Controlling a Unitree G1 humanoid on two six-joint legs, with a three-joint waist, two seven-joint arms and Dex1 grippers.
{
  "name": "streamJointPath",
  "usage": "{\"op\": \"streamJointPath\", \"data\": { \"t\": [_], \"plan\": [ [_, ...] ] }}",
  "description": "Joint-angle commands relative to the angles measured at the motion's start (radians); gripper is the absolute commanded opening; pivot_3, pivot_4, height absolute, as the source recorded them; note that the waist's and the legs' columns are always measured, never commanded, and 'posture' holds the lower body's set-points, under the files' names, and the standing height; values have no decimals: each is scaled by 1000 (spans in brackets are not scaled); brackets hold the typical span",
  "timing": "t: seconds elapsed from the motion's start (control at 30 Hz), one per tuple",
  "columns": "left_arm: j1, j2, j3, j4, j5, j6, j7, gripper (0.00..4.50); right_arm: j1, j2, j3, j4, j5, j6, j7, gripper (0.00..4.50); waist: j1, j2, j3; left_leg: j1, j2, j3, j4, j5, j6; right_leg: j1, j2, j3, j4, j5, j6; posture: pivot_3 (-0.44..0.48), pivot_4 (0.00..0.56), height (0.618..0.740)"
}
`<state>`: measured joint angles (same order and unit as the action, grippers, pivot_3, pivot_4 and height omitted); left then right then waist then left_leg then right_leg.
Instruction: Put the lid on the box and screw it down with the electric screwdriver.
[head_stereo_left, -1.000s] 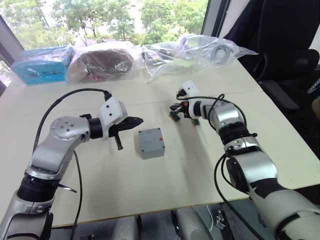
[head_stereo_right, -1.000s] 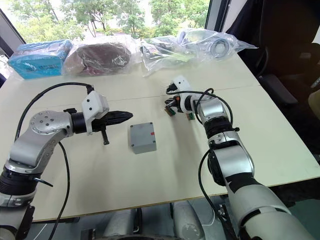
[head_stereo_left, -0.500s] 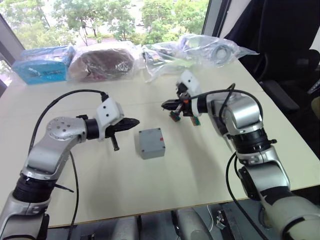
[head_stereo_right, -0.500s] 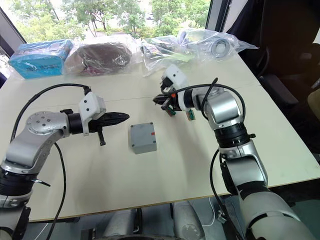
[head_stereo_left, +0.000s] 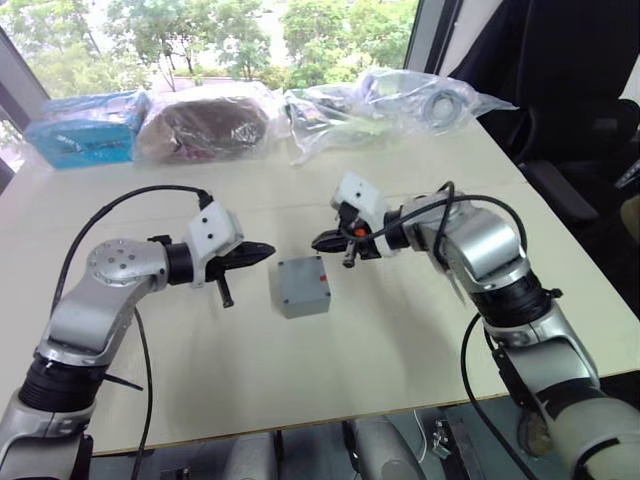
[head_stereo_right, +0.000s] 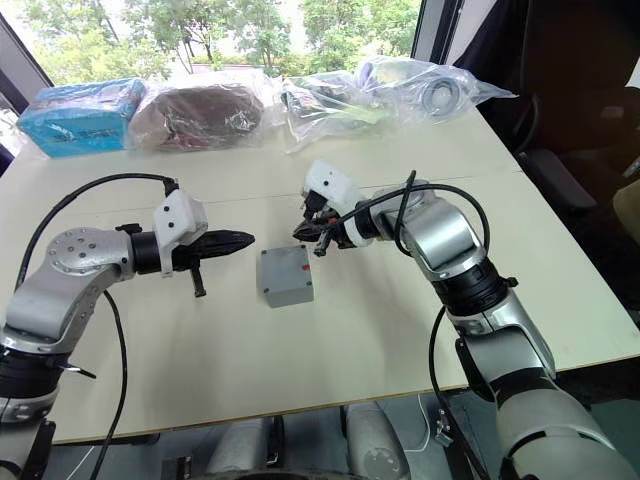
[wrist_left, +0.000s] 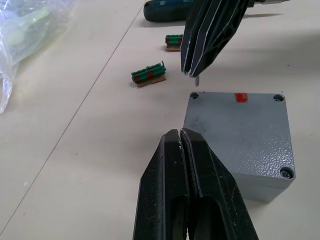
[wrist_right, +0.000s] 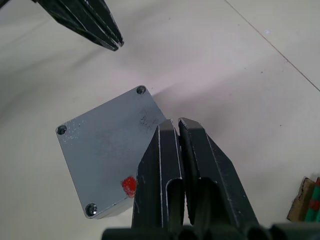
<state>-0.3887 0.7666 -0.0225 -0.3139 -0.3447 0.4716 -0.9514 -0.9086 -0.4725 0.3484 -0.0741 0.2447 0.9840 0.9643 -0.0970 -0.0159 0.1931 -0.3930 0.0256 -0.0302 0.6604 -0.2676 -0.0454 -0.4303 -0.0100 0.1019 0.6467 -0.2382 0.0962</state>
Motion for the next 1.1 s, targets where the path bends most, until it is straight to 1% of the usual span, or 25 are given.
{"op": "streamJointPath", "data": {
  "t": [0.03, 0.57, 1.1],
  "plan": [
    [4, 6, 27, -36, -14, -5, 6, 0, -15, -7, 5, 0, -5, -33, -2, 75, 0, 0, 0, 0, 0, 0, 0, 0, 0, 0, 0, 0, 0, 0, 0, 0, 150, 740],
    [8, -1, 23, -50, -24, -2, 11, 0, -24, -5, 36, 77, -37, -96, 11, 75, 0, 0, 0, 0, 0, 0, 0, 0, 0, 0, 0, 0, 0, 0, 0, 0, 150, 740],
    [4, -7, 15, -46, -25, -7, 22, 0, -46, 4, 19, 35, -12, -72, 20, 75, 0, 0, 0, 0, 0, 0, 0, 0, 0, 0, 0, 0, 0, 0, 0, 0, 150, 740]
  ]
}}
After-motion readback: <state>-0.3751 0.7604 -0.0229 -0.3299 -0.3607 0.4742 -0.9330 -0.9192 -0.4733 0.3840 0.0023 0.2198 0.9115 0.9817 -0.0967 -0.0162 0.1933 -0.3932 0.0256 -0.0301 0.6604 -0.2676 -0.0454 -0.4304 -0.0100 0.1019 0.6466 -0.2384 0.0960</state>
